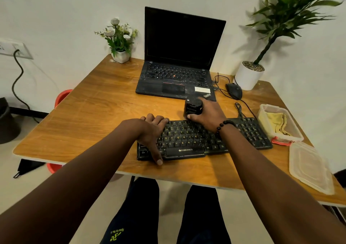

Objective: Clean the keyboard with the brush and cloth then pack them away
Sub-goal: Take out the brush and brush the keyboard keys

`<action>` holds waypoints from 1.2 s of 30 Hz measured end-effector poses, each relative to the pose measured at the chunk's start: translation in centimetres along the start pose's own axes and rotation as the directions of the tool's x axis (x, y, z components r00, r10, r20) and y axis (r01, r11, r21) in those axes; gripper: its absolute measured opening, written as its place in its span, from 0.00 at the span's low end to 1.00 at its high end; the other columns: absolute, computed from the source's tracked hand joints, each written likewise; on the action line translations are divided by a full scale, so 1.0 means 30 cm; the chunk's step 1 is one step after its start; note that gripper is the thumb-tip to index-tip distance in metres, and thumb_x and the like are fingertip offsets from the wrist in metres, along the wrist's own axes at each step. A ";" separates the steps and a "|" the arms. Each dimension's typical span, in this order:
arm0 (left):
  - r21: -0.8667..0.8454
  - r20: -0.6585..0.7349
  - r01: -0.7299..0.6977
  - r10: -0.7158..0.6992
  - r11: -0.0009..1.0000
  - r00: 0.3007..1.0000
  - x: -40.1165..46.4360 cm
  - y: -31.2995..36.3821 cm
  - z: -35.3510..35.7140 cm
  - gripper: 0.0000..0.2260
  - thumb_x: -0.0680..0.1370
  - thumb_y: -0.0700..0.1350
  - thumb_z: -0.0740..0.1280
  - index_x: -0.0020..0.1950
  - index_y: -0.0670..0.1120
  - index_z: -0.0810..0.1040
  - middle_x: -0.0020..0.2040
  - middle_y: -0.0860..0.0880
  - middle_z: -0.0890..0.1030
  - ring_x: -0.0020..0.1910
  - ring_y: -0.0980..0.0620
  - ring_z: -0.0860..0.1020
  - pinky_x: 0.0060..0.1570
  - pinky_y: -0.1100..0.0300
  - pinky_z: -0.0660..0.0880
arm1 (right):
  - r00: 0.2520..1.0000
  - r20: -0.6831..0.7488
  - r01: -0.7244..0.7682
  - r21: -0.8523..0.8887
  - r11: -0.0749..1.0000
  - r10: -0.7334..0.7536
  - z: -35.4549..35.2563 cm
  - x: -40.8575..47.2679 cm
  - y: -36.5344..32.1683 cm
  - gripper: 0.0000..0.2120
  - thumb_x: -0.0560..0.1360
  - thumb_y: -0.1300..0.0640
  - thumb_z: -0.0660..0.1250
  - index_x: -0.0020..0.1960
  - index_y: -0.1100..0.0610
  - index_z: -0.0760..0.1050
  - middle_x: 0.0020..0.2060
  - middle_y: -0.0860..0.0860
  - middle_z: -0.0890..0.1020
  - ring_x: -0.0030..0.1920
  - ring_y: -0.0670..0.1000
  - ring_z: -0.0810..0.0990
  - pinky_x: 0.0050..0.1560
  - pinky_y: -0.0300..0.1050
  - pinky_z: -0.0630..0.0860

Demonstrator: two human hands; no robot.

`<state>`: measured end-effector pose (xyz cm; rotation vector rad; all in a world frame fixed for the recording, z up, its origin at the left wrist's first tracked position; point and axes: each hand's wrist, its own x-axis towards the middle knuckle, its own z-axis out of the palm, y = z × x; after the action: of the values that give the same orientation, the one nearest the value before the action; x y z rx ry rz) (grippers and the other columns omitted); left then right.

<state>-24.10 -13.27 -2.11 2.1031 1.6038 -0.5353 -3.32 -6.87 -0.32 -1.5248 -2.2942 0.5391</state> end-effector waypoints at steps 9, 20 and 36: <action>0.007 0.013 0.065 -0.065 0.998 0.998 -0.059 -0.100 0.028 0.67 0.58 0.71 0.77 0.80 0.50 0.35 0.80 0.50 0.40 0.77 0.40 0.46 0.75 0.39 0.53 | 0.980 0.151 0.117 0.092 0.989 -0.130 0.034 -0.016 -0.038 0.23 0.69 0.50 0.75 0.62 0.51 0.73 0.53 0.47 0.81 0.52 0.46 0.79 0.45 0.34 0.73; -0.151 -0.042 0.015 -0.022 0.988 0.999 -0.040 -0.158 0.090 0.67 0.52 0.76 0.73 0.79 0.57 0.37 0.75 0.55 0.44 0.74 0.42 0.48 0.74 0.39 0.57 | 0.976 0.165 0.151 -0.044 0.988 -0.142 0.060 0.044 -0.079 0.23 0.69 0.47 0.75 0.60 0.51 0.74 0.52 0.47 0.81 0.47 0.46 0.76 0.46 0.42 0.74; -0.413 -0.158 -0.095 0.032 0.906 0.987 -0.069 -0.227 0.173 0.74 0.45 0.80 0.69 0.79 0.57 0.32 0.77 0.60 0.38 0.77 0.48 0.41 0.76 0.40 0.48 | 0.966 0.186 0.169 0.071 0.983 -0.180 0.046 0.049 -0.126 0.22 0.69 0.50 0.75 0.60 0.52 0.74 0.49 0.45 0.80 0.48 0.46 0.79 0.44 0.37 0.77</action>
<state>-31.42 -16.23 -6.02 1.8896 1.5542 -0.0011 -7.53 -7.04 0.39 -1.2781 -2.5049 0.7210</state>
